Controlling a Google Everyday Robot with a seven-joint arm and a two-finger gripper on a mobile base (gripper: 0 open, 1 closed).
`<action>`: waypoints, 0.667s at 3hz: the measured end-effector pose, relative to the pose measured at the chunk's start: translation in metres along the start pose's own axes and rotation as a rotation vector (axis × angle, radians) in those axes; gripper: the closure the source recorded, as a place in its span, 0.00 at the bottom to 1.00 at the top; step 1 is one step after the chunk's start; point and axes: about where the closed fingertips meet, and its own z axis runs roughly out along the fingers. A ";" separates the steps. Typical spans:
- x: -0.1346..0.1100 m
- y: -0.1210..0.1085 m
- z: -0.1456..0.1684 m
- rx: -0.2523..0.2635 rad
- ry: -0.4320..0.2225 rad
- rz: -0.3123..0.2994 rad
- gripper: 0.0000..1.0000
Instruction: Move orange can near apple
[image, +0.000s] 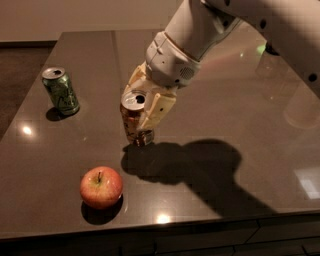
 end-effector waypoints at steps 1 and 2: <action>-0.017 0.011 0.011 -0.061 -0.013 -0.071 1.00; -0.023 0.019 0.022 -0.105 -0.010 -0.120 0.85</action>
Offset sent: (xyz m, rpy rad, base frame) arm -0.0466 0.0207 -0.0188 -0.0626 0.0272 0.2466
